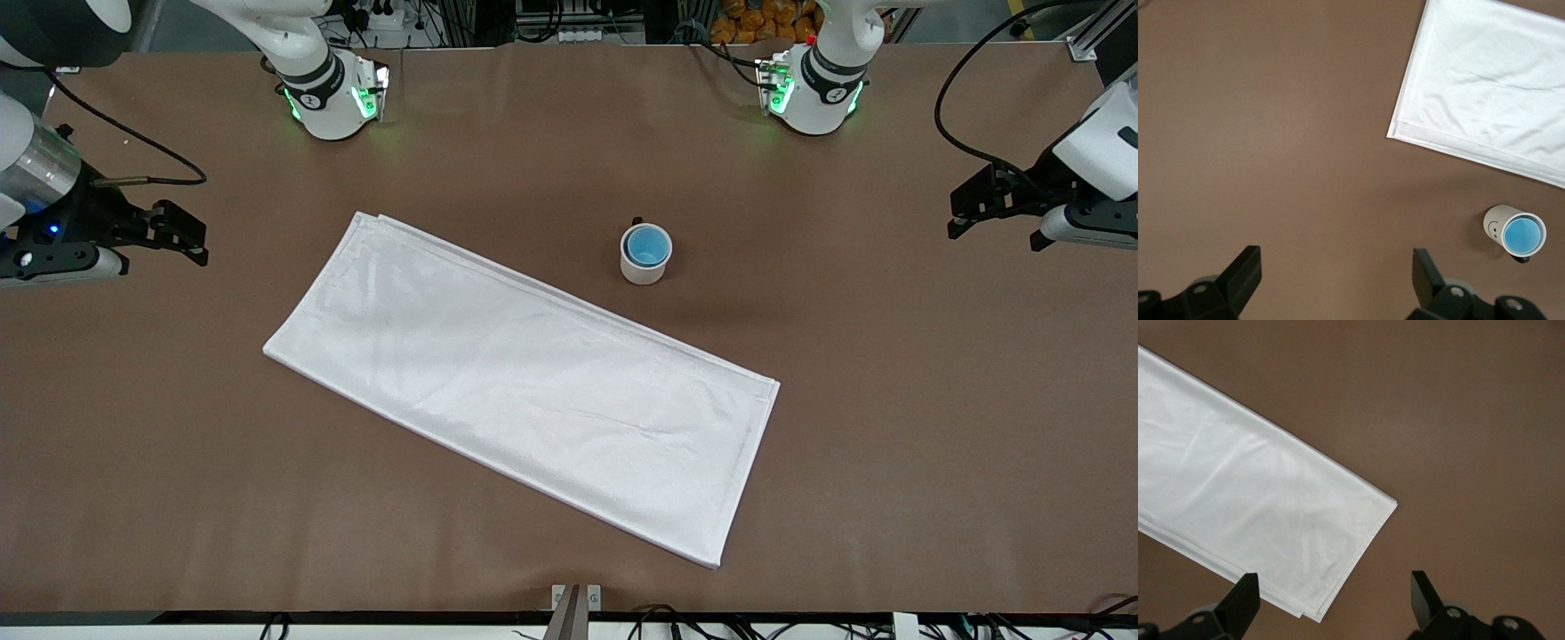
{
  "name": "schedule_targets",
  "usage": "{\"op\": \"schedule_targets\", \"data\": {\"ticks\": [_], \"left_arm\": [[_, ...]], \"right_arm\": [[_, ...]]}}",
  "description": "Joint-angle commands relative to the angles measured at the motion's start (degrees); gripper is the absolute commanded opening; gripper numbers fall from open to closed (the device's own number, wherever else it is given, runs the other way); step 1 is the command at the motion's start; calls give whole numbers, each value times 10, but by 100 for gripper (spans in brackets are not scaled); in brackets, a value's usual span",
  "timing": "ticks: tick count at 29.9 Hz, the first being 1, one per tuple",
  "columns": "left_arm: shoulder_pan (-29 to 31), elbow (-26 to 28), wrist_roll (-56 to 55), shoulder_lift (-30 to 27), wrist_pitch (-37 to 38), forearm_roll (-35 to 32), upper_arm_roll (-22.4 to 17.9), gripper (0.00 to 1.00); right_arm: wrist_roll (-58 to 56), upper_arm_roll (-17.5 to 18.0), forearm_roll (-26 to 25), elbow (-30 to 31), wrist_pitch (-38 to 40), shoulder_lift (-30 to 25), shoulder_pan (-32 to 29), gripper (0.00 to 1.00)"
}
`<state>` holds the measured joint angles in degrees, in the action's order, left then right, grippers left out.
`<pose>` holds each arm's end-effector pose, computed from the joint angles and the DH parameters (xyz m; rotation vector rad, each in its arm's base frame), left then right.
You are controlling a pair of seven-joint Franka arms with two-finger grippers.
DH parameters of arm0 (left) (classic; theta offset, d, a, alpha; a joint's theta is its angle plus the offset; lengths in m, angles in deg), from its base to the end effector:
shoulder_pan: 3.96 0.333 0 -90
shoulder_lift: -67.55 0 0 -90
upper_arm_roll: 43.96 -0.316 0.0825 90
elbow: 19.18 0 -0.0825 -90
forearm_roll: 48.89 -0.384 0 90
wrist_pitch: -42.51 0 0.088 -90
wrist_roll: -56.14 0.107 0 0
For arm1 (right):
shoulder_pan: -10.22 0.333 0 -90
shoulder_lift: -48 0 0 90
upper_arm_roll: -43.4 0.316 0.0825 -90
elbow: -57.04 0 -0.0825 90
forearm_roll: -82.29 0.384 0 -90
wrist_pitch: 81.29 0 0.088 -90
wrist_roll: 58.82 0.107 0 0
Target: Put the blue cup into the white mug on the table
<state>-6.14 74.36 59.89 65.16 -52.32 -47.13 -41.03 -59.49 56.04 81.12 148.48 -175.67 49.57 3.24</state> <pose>0.5470 -0.0526 0.6258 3.1016 -0.2378 0.0993 0.5669 0.0524 0.6044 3.1232 0.1745 0.0394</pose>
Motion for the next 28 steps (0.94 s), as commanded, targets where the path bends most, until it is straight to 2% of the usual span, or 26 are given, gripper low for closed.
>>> {"op": "schedule_targets", "data": {"ticks": [1,28], "left_arm": [[0,-13,-26,4,13,-5,-1,100],[-3,-13,-25,5,-1,-48,-1,100]], "right_arm": [[-11,6,11,13,-4,-15,-10,100],[-12,11,11,13,-3,-15,-9,100]]}}
